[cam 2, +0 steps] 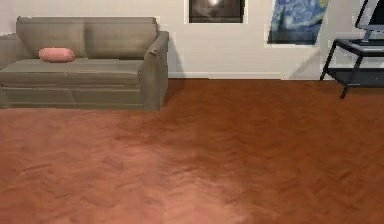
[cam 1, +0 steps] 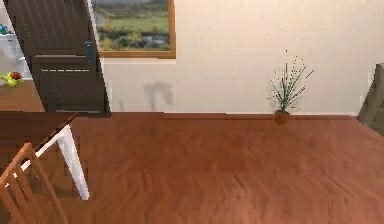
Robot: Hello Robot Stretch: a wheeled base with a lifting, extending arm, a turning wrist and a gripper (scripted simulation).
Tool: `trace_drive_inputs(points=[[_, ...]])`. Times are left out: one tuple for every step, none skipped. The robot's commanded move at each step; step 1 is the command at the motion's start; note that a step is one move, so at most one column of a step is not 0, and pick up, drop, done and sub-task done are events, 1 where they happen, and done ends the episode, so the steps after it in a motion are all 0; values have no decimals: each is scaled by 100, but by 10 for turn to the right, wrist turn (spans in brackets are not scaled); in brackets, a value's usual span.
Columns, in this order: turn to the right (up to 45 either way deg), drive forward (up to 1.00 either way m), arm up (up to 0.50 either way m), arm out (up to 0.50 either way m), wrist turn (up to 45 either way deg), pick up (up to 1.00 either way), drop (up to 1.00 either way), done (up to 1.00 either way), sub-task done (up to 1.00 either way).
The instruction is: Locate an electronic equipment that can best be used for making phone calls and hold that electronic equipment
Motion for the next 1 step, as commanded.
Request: trace_drive_inputs(points=[[0, 80, 0, 0, 0, 0, 0, 0, 0]])
